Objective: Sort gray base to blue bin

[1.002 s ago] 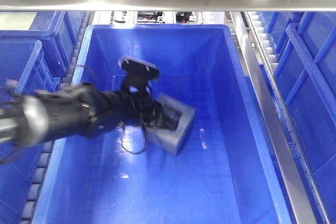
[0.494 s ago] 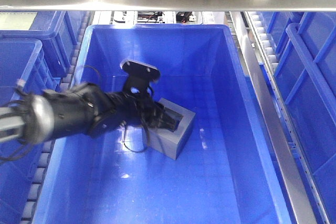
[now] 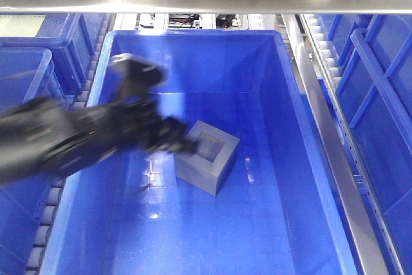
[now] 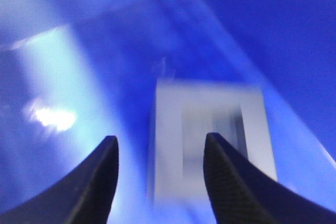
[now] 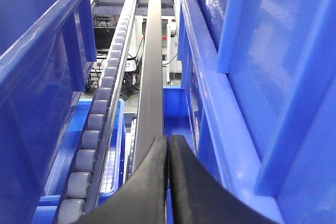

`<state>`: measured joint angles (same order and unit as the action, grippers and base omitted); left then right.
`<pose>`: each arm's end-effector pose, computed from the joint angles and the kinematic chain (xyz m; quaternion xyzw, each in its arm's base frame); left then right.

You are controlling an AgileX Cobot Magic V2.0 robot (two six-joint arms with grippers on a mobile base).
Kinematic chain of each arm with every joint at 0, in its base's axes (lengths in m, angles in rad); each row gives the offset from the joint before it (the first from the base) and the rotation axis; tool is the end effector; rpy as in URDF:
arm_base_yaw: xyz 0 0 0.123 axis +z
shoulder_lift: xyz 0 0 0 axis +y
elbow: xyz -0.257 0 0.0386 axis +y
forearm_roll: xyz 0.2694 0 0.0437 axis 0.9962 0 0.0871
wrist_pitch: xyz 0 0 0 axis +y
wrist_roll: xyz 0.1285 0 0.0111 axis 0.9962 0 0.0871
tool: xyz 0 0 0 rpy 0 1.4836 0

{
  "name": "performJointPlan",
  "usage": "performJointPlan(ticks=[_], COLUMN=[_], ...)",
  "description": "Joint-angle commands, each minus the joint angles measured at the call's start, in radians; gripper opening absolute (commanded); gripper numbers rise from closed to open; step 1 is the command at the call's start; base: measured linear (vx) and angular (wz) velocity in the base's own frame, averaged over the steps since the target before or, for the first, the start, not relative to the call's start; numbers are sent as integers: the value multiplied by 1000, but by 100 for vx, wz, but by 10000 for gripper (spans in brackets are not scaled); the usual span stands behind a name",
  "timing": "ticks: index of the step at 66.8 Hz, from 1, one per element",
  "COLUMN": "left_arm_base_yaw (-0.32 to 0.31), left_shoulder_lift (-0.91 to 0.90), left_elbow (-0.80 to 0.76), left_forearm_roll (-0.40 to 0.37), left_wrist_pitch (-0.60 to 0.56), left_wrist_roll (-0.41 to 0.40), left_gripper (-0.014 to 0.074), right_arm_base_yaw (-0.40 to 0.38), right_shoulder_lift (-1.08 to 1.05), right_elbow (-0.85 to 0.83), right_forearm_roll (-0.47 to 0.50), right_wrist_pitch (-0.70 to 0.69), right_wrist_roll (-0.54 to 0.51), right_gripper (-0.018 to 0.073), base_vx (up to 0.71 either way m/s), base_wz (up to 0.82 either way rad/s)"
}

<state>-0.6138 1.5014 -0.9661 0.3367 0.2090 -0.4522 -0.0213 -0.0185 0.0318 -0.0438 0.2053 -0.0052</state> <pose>0.3136 -0.2101 0.2047 0.2027 0.8712 -0.1318 0.4272 0.1401 -0.0041 0.1799 -0.0071 0.7519 -0.0262 0.6587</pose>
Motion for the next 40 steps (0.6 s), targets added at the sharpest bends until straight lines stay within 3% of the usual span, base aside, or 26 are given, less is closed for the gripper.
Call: performJointPlan(ticks=[1, 27, 40], left_arm_base_yaw=[-7, -7, -7], left_shoulder_lift=[-147, -706, -980], left_elbow=[57, 419, 511], left_forearm_roll=[2, 0, 0], left_wrist_pitch=[-80, -76, 44], left_wrist_roll=[2, 1, 1], left_gripper=[365, 358, 358], right_arm_base_yaw=[-6, -6, -6], right_shoulder_lift=[-7, -7, -7], right_elbow=[5, 5, 5], right_forearm_roll=[-9, -9, -9], right_wrist_pitch=[-79, -79, -79], right_wrist_roll=[-7, -7, -7], right_gripper=[-5, -5, -5], base_vx=[0, 0, 0], base_wz=[0, 0, 0])
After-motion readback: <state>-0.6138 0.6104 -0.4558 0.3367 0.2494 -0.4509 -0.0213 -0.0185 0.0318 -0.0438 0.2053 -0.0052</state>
